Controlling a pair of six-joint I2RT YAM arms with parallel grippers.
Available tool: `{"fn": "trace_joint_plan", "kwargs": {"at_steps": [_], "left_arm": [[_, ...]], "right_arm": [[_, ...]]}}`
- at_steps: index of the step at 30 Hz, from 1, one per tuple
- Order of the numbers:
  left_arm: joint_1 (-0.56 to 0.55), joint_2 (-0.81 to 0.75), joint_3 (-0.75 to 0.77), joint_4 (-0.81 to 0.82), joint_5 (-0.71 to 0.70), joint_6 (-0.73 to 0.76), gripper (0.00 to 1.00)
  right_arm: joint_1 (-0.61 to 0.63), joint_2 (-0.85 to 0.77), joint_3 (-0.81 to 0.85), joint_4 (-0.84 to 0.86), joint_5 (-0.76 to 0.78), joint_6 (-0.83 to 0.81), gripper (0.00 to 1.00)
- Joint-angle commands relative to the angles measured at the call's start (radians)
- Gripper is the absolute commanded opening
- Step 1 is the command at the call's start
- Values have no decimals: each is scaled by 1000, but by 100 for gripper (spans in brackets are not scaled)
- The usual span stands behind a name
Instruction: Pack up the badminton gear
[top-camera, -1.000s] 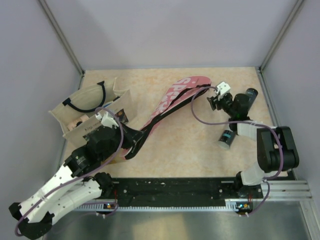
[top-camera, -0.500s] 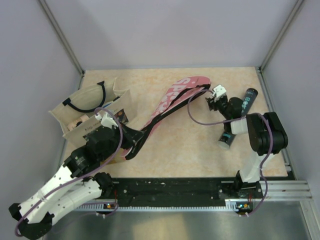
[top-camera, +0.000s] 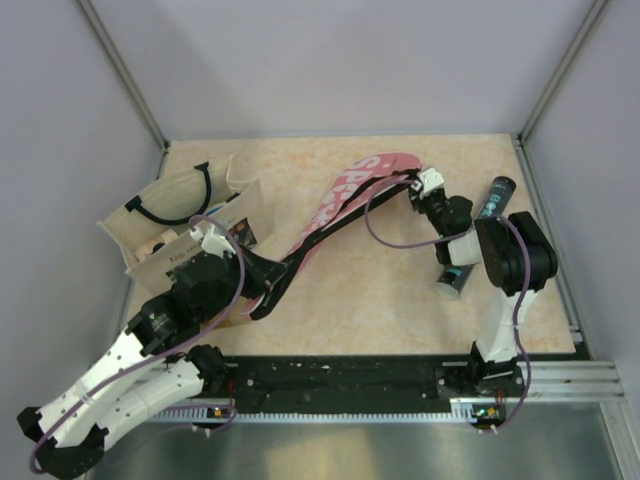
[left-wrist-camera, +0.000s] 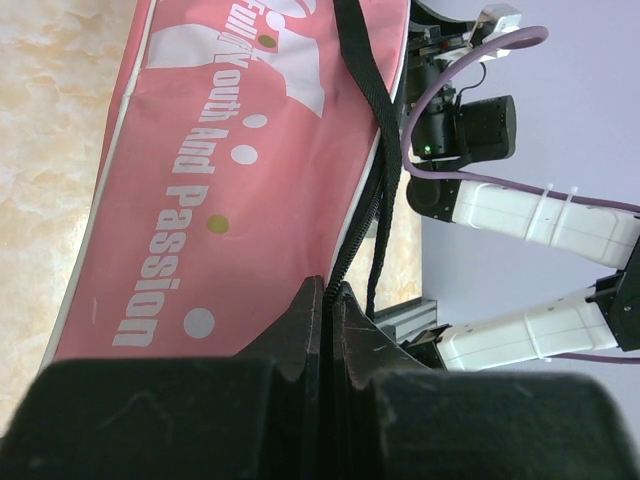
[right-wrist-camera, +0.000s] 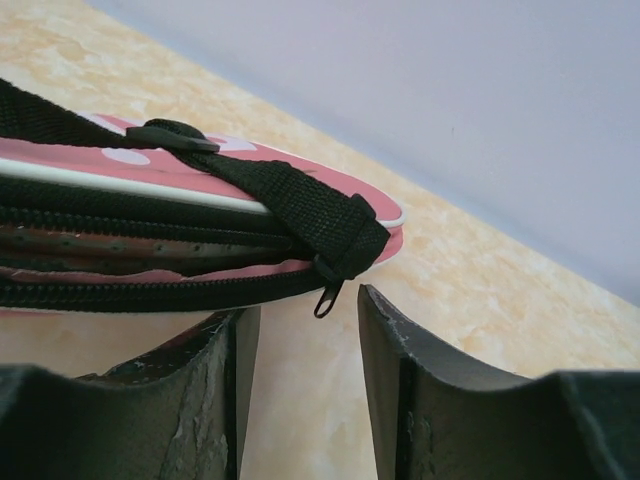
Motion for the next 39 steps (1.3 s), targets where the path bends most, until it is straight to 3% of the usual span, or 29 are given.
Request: {"fn": "trace_joint_plan", "kwargs": {"at_steps": [1,4,9,16,25,30,36,37,39], "left_arm": [[4,-24,66,89,-3,-8,0],[4,-22,66,86,-3,-5,0],[4,-22,63,78,-9,0,0],[4,-18,20,98,-26,9,0],[4,-10,10,109,-37,9,0],[4,-35,11,110,-41,-25,0],[4,-79,16,103,-34,-58,0],[3,-84,17,104,-31,-60,0],[4,-84,23,106,-15,-63,0]], "right_arm": [[13,38,36,133,38,21,41],[13,50,38,159,58,19,29],[13,47,19,205,46,9,0],[15,6,-22,218,-95,62,0],[15,-103,-79,163,-118,96,0],[-39,-116,-125,237,-176,176,0],[-137,-136,-166,332,-392,286,0],[-145,-134,-171,327,-402,282,3],[-150,-131,-177,317,-399,247,28]]}}
